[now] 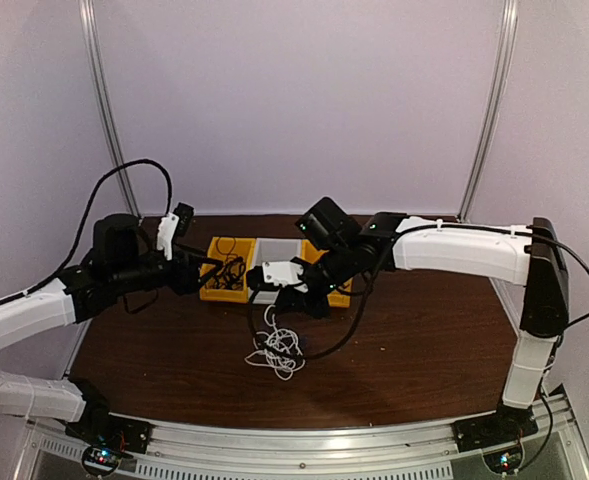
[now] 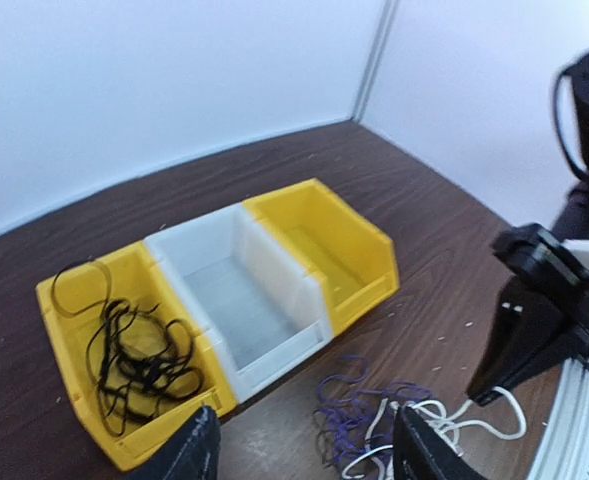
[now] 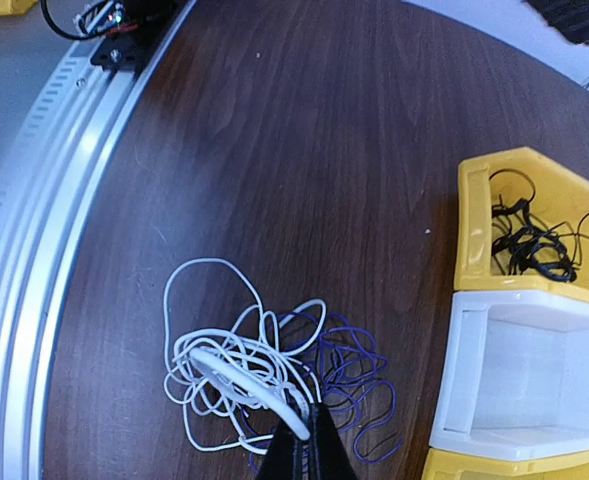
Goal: Untangle the cables
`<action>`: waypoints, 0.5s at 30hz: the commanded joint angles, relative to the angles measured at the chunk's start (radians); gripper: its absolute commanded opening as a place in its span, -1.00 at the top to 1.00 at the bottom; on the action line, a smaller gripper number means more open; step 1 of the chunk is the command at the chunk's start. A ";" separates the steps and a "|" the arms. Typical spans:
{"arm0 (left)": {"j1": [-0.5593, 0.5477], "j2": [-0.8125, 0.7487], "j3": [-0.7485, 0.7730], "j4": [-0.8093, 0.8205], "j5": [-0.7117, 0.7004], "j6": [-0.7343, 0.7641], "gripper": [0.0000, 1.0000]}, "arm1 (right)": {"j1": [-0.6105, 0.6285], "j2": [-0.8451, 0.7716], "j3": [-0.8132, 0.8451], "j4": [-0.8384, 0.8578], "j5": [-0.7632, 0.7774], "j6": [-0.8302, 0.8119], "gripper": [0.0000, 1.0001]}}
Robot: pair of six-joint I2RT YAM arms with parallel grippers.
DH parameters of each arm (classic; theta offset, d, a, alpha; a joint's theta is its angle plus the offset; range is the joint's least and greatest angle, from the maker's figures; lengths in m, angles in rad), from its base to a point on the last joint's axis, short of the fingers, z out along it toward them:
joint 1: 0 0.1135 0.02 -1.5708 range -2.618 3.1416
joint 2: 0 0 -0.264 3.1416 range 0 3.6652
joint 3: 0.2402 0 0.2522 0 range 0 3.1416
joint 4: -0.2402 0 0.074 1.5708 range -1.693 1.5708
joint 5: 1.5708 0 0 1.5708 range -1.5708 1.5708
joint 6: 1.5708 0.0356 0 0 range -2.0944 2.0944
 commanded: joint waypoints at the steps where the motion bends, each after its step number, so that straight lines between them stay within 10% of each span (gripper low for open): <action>1: -0.103 -0.041 -0.074 0.268 0.058 0.021 -0.21 | -0.003 -0.087 0.067 -0.048 -0.108 0.081 1.00; 15: -0.363 0.255 -0.117 0.550 -0.031 0.029 -0.07 | -0.031 -0.158 0.086 -0.047 -0.186 0.152 1.00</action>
